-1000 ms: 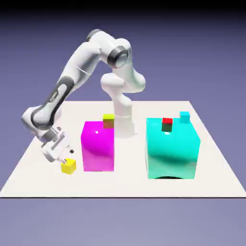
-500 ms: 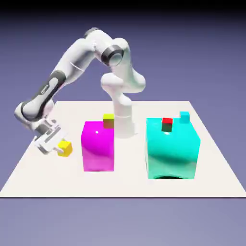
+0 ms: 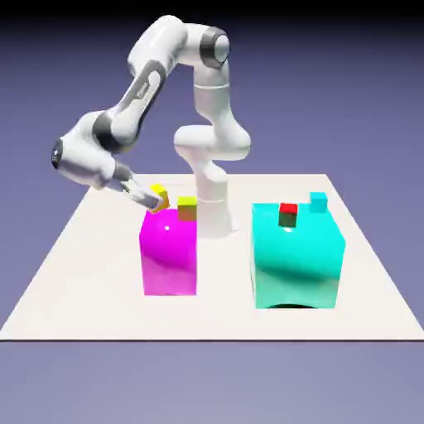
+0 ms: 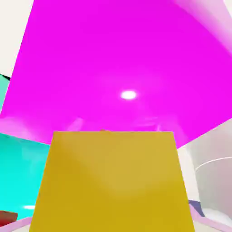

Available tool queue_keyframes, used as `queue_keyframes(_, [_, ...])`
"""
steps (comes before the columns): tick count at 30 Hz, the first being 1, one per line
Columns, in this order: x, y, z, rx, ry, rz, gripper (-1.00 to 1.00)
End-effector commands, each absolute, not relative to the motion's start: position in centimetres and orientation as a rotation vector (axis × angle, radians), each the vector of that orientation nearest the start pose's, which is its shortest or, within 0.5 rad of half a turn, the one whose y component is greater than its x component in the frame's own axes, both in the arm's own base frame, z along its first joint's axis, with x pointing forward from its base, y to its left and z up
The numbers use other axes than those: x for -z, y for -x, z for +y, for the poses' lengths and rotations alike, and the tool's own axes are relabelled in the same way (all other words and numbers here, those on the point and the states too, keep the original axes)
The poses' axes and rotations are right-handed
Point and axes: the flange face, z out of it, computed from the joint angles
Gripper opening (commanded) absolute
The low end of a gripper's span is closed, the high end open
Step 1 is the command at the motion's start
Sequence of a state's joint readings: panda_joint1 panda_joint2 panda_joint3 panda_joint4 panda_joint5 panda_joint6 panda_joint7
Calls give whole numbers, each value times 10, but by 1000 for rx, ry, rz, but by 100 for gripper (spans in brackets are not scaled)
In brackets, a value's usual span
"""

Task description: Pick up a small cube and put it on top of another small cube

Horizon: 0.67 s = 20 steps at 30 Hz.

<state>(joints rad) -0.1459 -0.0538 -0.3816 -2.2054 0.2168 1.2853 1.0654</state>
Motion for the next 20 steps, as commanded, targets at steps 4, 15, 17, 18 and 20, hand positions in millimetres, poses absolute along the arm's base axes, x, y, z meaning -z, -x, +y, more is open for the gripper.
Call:
queue_keyframes(4, [-411,-367,-134,-1266,2299,1901,-100])
queue_keyframes(15, [-370,-344,-115,-1245,2310,1871,100])
queue_keyframes(17, [-390,-355,-122,-1245,2309,1871,100])
queue_keyframes(18, [-401,-360,-126,-1245,2310,1871,100])
queue_keyframes(20, [-415,-367,-131,-1245,2310,1871,100])
